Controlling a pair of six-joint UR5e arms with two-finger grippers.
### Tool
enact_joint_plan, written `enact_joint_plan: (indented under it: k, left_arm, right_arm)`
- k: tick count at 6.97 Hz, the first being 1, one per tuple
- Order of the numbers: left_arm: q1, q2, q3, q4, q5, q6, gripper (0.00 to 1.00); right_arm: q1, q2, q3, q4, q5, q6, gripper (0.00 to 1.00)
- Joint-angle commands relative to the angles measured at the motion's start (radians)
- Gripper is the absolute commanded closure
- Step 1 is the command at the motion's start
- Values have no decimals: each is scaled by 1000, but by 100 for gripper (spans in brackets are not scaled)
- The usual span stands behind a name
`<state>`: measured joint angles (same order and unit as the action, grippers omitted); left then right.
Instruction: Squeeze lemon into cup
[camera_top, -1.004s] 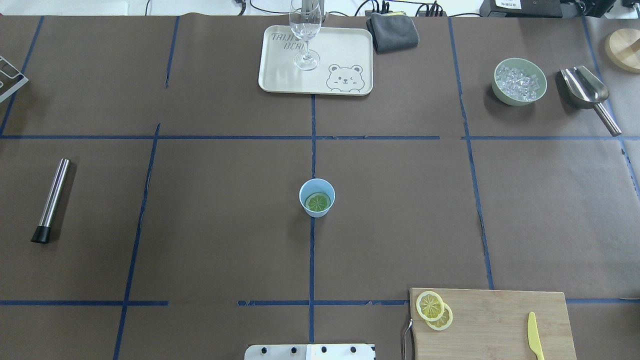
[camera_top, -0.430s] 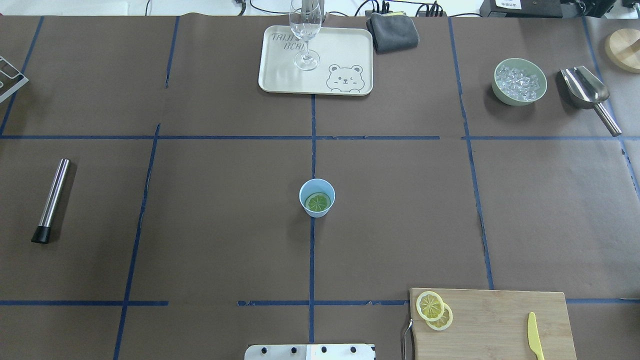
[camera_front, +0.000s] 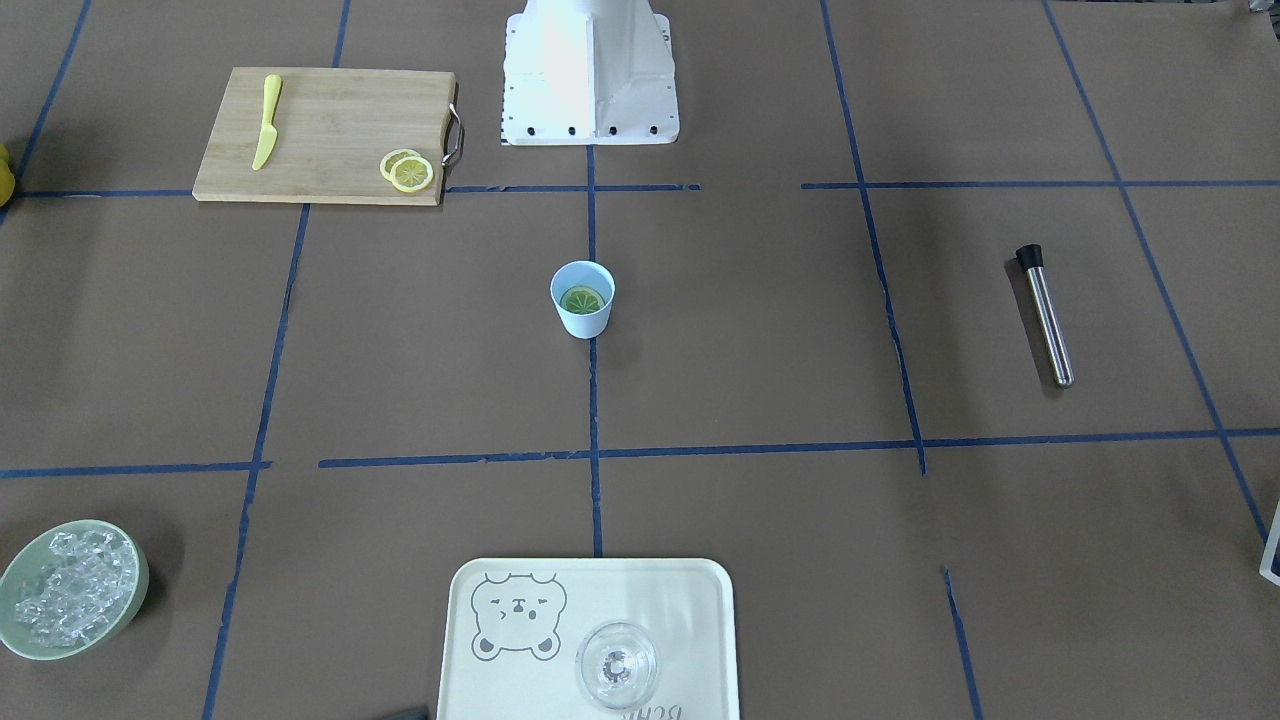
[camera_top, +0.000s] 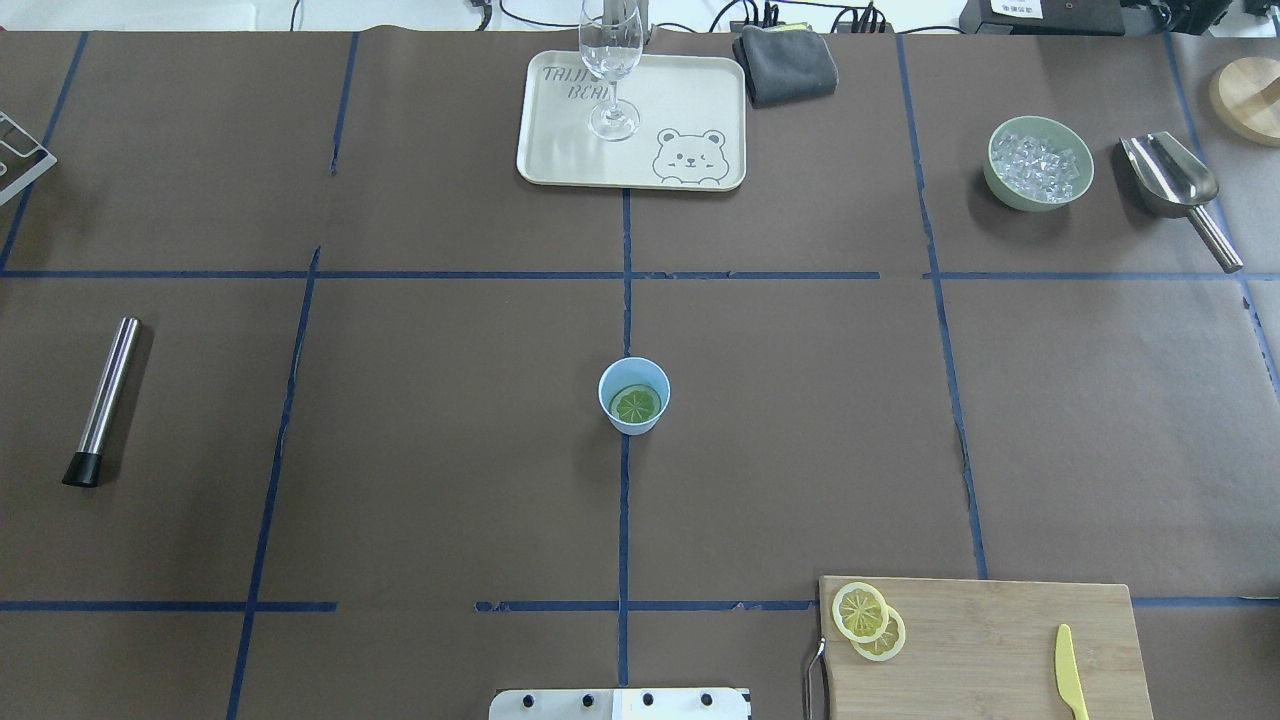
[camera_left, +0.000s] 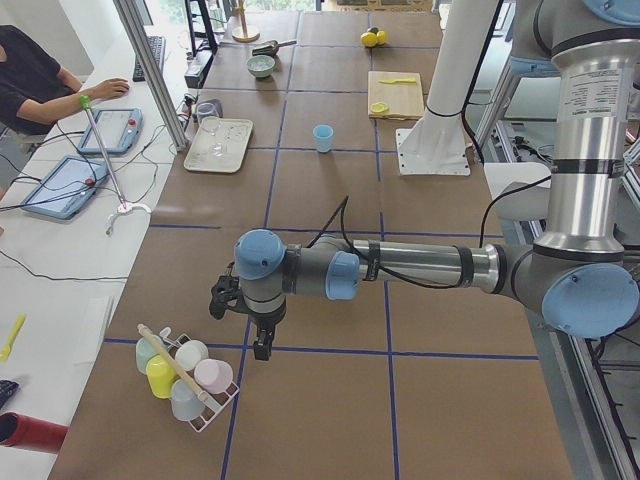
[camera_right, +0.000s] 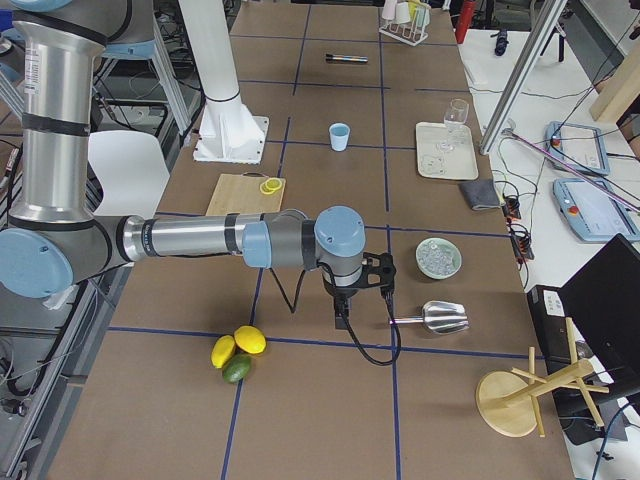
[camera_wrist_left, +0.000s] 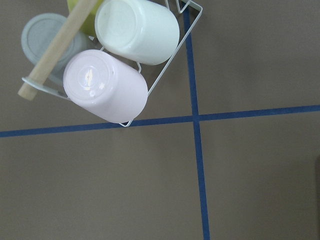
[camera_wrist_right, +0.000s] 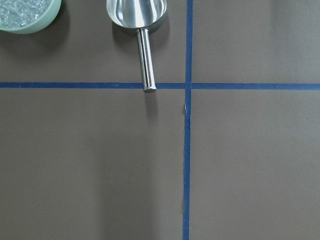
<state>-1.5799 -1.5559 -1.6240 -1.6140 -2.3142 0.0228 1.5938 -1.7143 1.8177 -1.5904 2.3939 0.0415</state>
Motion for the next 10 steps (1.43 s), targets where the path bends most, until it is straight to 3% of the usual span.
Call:
enact_joint_plan:
  k: [1, 4, 10]
  left_arm:
    - [0, 7, 1, 2, -4, -4, 0]
    - [0, 20, -5, 0, -4, -6, 0]
    - [0, 20, -2, 0, -4, -9, 0]
  right_arm:
    - [0, -2, -30, 6, 4, 0, 0]
    - [0, 1, -70, 12, -4, -9, 0]
    - [0, 9, -64, 12, 4, 0, 0]
